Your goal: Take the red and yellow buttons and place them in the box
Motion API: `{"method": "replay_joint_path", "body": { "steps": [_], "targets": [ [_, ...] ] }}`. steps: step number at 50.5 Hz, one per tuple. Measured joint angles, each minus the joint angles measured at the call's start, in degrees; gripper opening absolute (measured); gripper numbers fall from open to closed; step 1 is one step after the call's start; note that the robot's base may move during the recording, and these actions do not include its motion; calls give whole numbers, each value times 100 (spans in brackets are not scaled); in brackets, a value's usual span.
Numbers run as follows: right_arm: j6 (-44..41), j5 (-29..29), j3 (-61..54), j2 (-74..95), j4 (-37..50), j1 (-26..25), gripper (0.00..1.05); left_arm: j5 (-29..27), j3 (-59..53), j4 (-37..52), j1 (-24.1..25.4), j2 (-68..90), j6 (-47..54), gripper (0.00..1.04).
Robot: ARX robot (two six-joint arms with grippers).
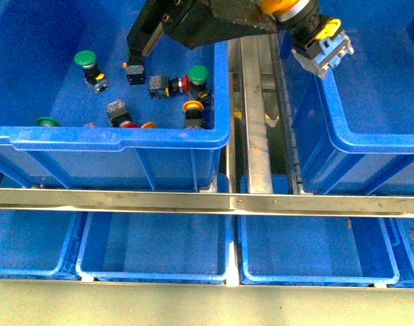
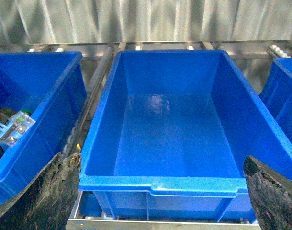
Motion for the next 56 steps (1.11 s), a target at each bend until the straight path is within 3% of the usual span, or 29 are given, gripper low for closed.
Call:
{"method": "replay_joint_path", "body": {
  "steps": [3, 6, 9, 16, 19, 25, 37, 46, 56],
  "targets": [
    [0, 0, 0, 0, 0, 0, 99, -37, 129, -44, -17, 44, 2, 35],
    [197, 1113, 302, 610, -671, 225, 99, -101, 214, -87, -33, 96, 15, 35],
    [63, 1563, 562, 1565, -413, 133, 99, -181, 227, -118, -33, 118, 15, 35],
    [-640, 752, 981, 3606, 1115, 50, 99, -264, 323, -168, -81, 162, 55, 35],
    [-1126, 190, 1115, 4472, 1735, 245, 99, -358, 374, -197, -94, 212, 76, 35],
    [-1674, -334, 1154, 5442, 2273, 719, 99, -459, 431, -227, -111, 304, 146, 35],
    [-2315, -671, 1237, 6601, 3346, 1519, 99, -662, 693, -254, -173, 518, 238, 35],
    [-2695, -785, 1606, 7403, 4181, 1777, 99, -787, 922, -251, -297, 748, 278, 35],
    [-2837, -778, 1882, 7742, 4439, 1869, 99, -894, 997, -251, -372, 852, 278, 35]
  ]
}}
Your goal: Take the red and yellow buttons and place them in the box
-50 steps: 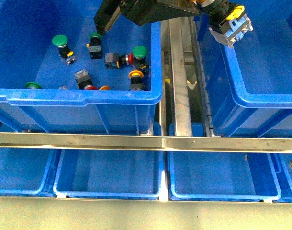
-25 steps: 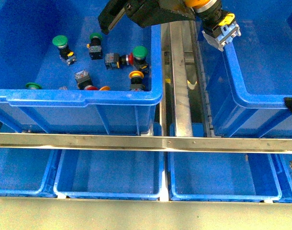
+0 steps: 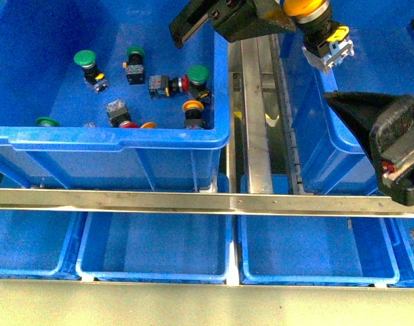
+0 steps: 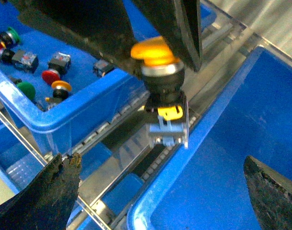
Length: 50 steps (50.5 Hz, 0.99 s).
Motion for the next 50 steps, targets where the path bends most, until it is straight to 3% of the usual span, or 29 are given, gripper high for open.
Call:
{"method": "replay_joint_path", "body": {
  "steps": [17, 44, 50],
  "targets": [
    [13, 256, 249, 675, 667, 420, 99, -35, 142, 0, -83, 4, -46, 35],
    [179, 546, 876, 1716, 1427, 483, 99, -149, 177, -37, -90, 4, -111, 35],
    [302, 564, 894, 1790, 1467, 444, 83, -179, 177, -57, -66, 4, -111, 34]
  ]
}}
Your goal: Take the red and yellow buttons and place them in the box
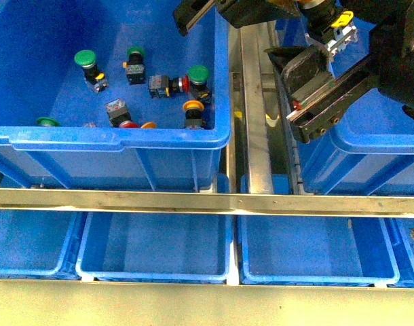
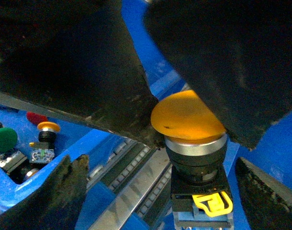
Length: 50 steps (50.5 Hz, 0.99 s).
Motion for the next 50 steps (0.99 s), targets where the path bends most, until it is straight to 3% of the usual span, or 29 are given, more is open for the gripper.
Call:
{"method": "replay_joint_path", "body": {
  "steps": [21, 27, 38, 44, 50],
  "targets": [
    [33, 87, 2, 24, 22, -138, 28, 2, 0, -20, 48, 0, 7, 34],
    [37, 87, 2, 24, 22, -151, 26, 0, 0, -35, 50, 0, 15, 35],
    [122, 83, 2, 22, 37, -166, 26, -57, 0, -44, 92, 0, 44, 72],
    [131, 74, 0, 22, 42, -166, 26, -70, 0, -44, 98, 0, 72, 67],
    [142, 83, 0, 22, 48, -173, 26, -103, 0, -52, 103, 0, 103, 79]
  ]
}}
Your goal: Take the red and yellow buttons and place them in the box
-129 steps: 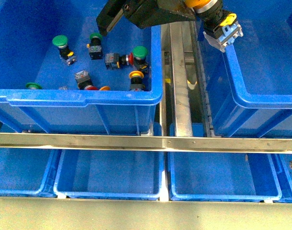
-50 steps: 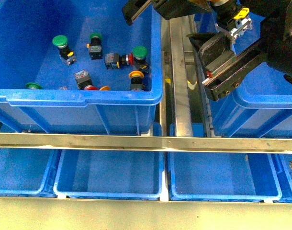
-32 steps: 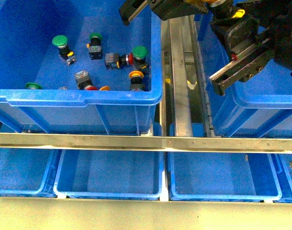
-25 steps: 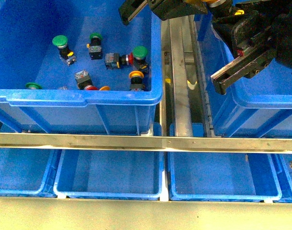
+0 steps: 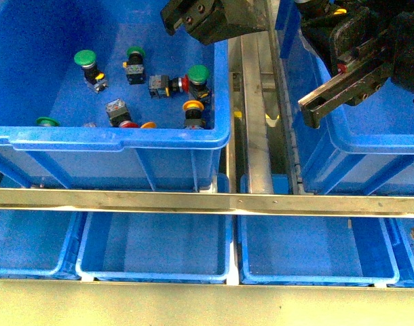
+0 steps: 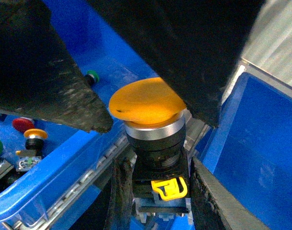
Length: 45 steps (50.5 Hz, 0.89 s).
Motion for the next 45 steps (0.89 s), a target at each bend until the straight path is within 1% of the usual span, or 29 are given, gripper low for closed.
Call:
{"method": "replay_joint_path", "body": {
  "steps": [3, 5, 7, 8, 12, 19, 21, 24, 29, 32, 38, 45],
  "targets": [
    [7, 7, 0, 0, 11, -9, 26, -61, -2, -7, 7, 0, 42, 85],
    [22, 9, 0, 0, 9, -11, 26, -136, -2, -7, 22, 0, 101, 94],
    [24, 13, 0, 0, 9, -13, 26, -162, -4, -7, 28, 0, 133, 98],
    [20, 11, 4, 0, 9, -13, 26, -166, -4, -7, 33, 0, 142, 98],
    [20, 7, 7, 0, 9, -15, 25, -264, -72, 76, 61, -46, 232, 96],
    [-20, -42, 4, 2, -9, -20, 25, -422, -348, 249, 195, -275, 372, 97],
    [-22, -9, -26, 26, -59, -42, 25, -374, -435, 323, 289, -415, 413, 97],
    [-22, 57, -92, 114, -114, -129, 25, -468, -581, 470, 511, -734, 575, 97],
    [-26, 55, -103, 127, -155, -131, 25, -590, -619, 437, 940, -857, 778, 97],
    [-31, 48, -103, 127, -208, -101, 25, -695, -667, 367, 1106, -807, 883, 97],
    [-140, 46, -103, 92, -442, -50, 25, -479, -1139, 348, 1443, -1078, 1207, 97],
    [-245, 44, -103, -13, -686, -166, 25, -243, -1954, 348, 1803, -1700, 1609, 97]
  ]
}}
